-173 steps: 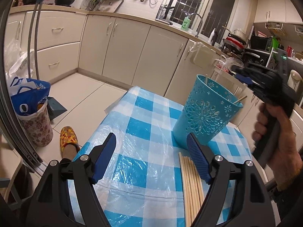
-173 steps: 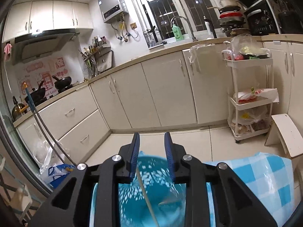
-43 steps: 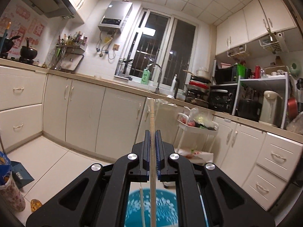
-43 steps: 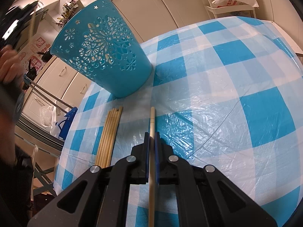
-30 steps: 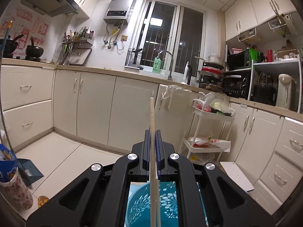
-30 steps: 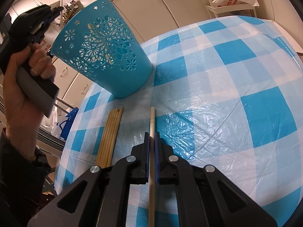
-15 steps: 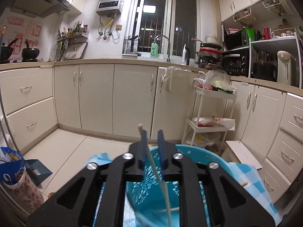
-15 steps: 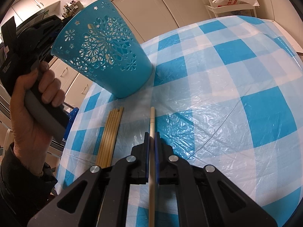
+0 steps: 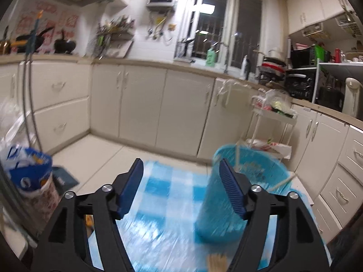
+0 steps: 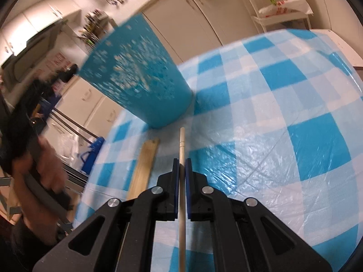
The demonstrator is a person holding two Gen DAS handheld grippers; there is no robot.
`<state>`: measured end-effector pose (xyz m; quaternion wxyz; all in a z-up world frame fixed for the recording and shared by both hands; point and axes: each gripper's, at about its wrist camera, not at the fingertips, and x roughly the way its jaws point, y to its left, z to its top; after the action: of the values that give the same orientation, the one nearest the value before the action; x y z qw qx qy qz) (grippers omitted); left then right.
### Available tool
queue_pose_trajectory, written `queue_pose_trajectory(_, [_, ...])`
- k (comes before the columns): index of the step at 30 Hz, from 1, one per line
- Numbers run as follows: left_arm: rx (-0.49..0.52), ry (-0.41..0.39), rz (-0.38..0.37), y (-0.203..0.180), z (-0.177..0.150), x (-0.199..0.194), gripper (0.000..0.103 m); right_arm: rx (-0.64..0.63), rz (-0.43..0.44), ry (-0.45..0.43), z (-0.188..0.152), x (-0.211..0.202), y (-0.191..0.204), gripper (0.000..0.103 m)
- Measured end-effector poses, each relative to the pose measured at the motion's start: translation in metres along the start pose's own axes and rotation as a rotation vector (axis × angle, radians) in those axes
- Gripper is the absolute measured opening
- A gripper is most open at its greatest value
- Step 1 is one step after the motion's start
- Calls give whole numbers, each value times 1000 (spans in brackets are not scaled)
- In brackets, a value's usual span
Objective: Organize utensils
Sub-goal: 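Carry the right tool's chopstick over the blue cup and open to drop it in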
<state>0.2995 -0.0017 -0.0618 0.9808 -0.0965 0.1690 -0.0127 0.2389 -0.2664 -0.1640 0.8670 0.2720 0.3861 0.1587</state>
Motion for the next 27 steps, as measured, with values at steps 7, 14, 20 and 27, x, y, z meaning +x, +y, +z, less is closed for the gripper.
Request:
queue_pose_trajectory(7, [-75, 121, 34, 37, -40, -1, 67, 33, 99, -98, 9, -24, 13, 6])
queue_pose_trajectory(14, [-130, 160, 29, 52, -55, -4, 67, -20, 192, -262, 60, -61, 57, 6])
queue_pose_trajectory(20, [-172, 169, 23, 60, -56, -7, 67, -90, 233, -362, 111, -70, 96, 6])
queue_pose_trajectory(27, [-216, 171, 8, 69, -57, -15, 67, -190, 135, -513, 173, -50, 132, 6])
